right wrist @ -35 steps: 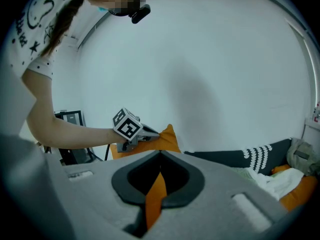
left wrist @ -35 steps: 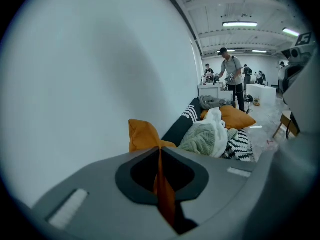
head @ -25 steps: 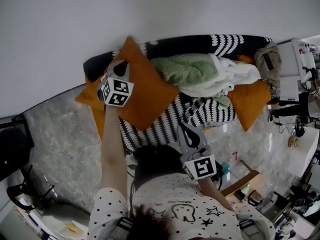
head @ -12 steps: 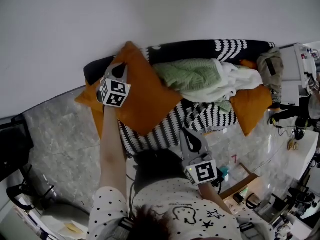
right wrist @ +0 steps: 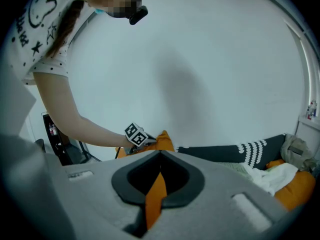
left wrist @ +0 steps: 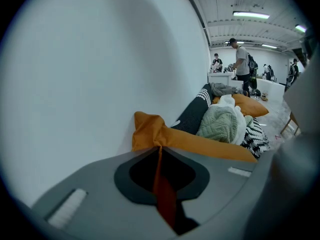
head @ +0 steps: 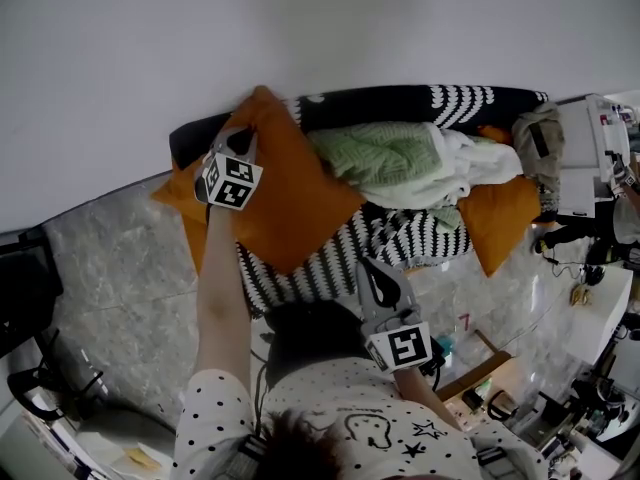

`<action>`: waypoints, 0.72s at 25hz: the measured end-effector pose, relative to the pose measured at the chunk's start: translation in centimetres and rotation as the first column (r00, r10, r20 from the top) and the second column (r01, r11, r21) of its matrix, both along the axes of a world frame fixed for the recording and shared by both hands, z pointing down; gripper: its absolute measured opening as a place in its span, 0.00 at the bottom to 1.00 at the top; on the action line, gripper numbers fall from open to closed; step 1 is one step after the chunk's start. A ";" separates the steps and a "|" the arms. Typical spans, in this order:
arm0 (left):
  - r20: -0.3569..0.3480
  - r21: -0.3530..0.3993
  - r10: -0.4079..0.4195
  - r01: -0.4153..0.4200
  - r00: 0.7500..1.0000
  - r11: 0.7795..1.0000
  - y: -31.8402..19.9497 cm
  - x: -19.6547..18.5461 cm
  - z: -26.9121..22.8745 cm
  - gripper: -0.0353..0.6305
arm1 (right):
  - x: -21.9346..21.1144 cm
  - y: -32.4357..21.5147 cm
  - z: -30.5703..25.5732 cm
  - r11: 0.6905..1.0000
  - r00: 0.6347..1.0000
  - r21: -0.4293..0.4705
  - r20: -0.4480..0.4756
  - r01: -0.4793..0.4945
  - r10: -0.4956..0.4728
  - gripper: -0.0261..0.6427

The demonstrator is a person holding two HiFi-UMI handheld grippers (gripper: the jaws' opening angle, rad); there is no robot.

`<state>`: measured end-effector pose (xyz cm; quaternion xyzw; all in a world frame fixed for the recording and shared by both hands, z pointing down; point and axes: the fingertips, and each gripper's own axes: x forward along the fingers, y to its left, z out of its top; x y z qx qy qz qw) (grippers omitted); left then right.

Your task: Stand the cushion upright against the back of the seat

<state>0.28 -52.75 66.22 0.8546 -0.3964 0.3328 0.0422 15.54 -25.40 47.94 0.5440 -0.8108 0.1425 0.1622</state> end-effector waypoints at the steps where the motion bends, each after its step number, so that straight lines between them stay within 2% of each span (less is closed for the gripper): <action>1: -0.006 0.005 -0.001 0.001 1.000 1.000 0.0 0.1 -0.1 0.09 | 0.1 0.1 0.0 1.000 1.000 0.000 -0.001 -0.002 0.002 0.03; 3: -0.031 0.013 -0.008 0.008 0.999 1.000 0.1 0.2 -0.6 0.12 | 0.2 0.3 0.0 1.000 1.000 -0.001 -0.001 -0.007 0.007 0.03; 7: -0.094 0.032 -0.032 0.035 0.995 0.999 0.4 -0.2 -2.1 0.24 | 0.0 0.9 -0.3 1.000 1.000 0.000 0.006 -0.010 0.010 0.03; 10: -0.141 0.050 -0.058 0.065 0.988 0.997 0.7 -0.4 -3.6 0.29 | -0.1 1.2 -0.4 1.000 1.000 0.006 0.005 -0.004 0.004 0.03; 15: -0.245 0.068 -0.154 0.176 0.957 0.982 1.7 -1.7 -6.4 0.23 | -0.3 1.5 -0.9 1.000 1.000 0.026 0.007 0.007 -0.008 0.03; 16: -0.256 0.075 -0.167 0.192 0.952 0.979 2.1 -2.0 -6.9 0.17 | -0.4 1.6 -1.0 0.999 1.000 0.030 0.007 0.010 -0.010 0.03; 17: -0.268 0.080 -0.176 0.204 0.947 0.976 2.5 -2.3 -7.3 0.06 | -0.4 1.8 -1.1 0.999 1.000 0.033 0.007 0.013 -0.013 0.03; 18: -0.284 0.080 -0.183 0.214 0.941 0.974 2.9 -2.4 -7.8 0.06 | -0.4 1.9 -1.2 0.999 1.000 0.036 0.007 0.015 -0.015 0.03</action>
